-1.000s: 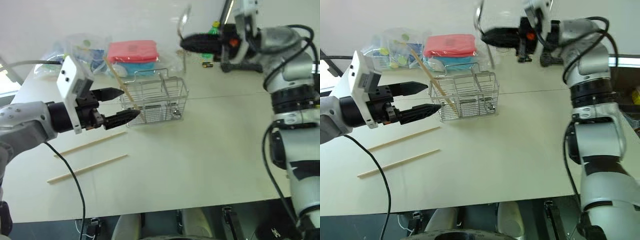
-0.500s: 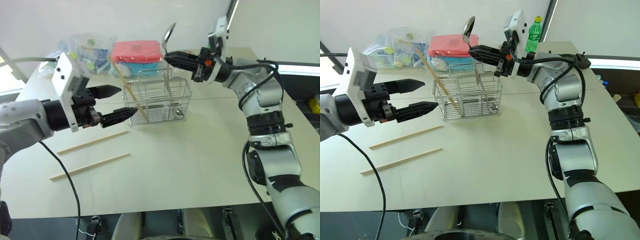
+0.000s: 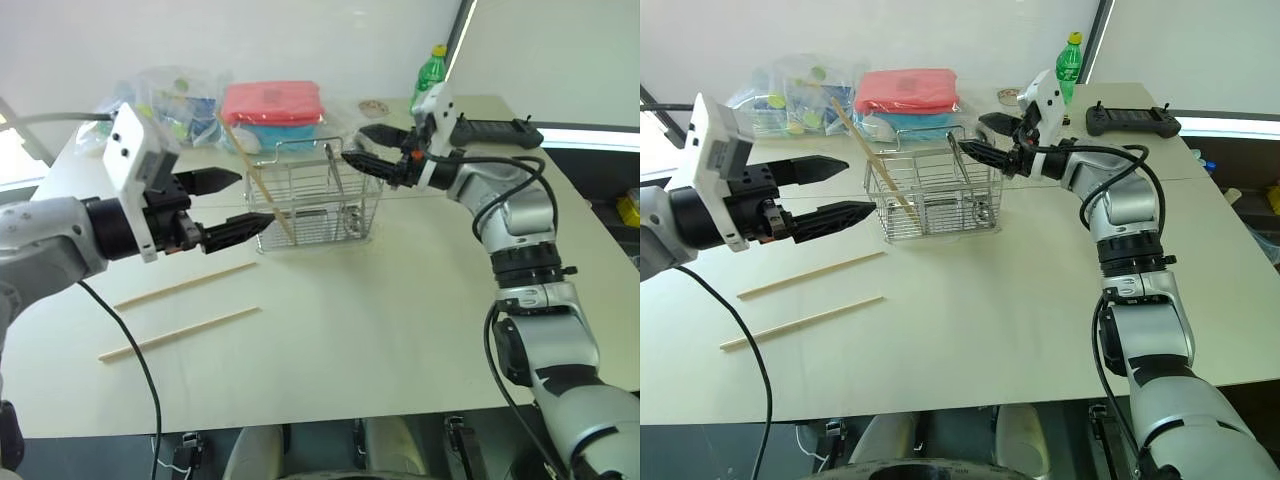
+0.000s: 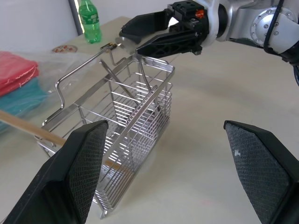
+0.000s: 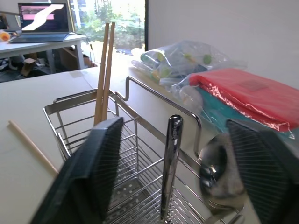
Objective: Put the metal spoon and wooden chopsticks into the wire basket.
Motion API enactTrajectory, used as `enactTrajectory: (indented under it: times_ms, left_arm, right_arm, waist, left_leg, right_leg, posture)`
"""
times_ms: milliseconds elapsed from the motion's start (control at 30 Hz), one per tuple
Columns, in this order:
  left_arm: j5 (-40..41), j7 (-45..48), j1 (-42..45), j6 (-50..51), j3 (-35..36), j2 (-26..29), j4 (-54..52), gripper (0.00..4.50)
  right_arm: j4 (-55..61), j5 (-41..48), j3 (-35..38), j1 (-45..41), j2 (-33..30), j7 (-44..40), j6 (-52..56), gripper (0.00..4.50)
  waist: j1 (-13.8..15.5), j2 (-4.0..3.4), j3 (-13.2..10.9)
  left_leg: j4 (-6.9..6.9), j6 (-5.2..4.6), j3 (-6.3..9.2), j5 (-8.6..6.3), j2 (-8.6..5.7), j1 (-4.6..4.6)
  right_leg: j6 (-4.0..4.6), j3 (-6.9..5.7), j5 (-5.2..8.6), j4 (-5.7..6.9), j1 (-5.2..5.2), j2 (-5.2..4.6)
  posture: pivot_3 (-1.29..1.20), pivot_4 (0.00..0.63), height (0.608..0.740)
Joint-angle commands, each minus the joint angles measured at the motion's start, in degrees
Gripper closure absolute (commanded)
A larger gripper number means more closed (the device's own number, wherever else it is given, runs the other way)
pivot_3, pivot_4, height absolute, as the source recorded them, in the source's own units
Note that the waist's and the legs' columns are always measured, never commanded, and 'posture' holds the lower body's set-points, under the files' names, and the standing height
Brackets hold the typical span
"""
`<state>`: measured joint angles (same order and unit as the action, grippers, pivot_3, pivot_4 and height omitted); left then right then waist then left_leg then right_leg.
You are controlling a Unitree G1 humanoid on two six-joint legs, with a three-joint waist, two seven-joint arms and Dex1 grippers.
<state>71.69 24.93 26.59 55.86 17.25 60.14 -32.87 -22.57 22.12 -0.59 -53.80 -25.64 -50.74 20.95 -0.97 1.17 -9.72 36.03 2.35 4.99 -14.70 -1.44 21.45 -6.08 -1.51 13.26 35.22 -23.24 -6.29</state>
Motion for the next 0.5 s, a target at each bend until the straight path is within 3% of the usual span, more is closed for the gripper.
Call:
enactTrajectory:
  times_ms: [33,200,400,500]
  left_arm:
    - [-0.8,1.1,0.6,-0.7,1.1,0.5,-0.1,0.3]
    - [-3.6,4.4,-0.1,-1.1,1.3,1.6,1.0,0.3]
    - [-8.4,16.4,-4.5,-3.0,5.9,5.9,6.8,0.3]
    - [-17.6,26.7,-10.9,-8.2,5.2,10.8,12.0,0.3]
  right_arm:
    - [4.2,0.6,2.9,0.3,-1.1,1.3,0.5,0.08]
    - [10.5,2.0,4.5,0.6,-6.4,-1.2,4.2,0.08]
    - [23.5,10.4,7.0,2.6,-21.8,-16.9,12.2,0.08]
    - [31.3,13.9,8.5,10.1,-29.9,-25.1,13.7,0.08]
  waist:
    - [0.1,0.0,0.0]
    - [0.2,-0.02,0.0]
    - [0.2,-0.05,-0.1]
    - [0.2,0.04,0.0]
  left_leg:
    - [0.0,0.0,0.0,0.0,0.0,0.0]
    - [0.0,0.0,0.0,0.0,-0.01,0.03]
    - [-0.07,-0.04,-0.01,-0.02,0.0,0.06]
    - [-0.11,-0.17,-0.02,-0.1,0.05,0.01]
  right_leg:
    - [0.0,0.0,0.0,0.0,0.0,0.0]
    - [0.01,0.0,0.01,-0.02,0.0,0.0]
    - [0.05,-0.01,0.05,-0.07,-0.04,0.0]
    - [0.16,-0.06,0.15,-0.1,-0.01,0.01]
  posture:
    - [0.0,0.15,0.692]
    - [0.0,0.15,0.692]
    - [0.0,0.15,0.692]
    - [0.0,0.15,0.692]
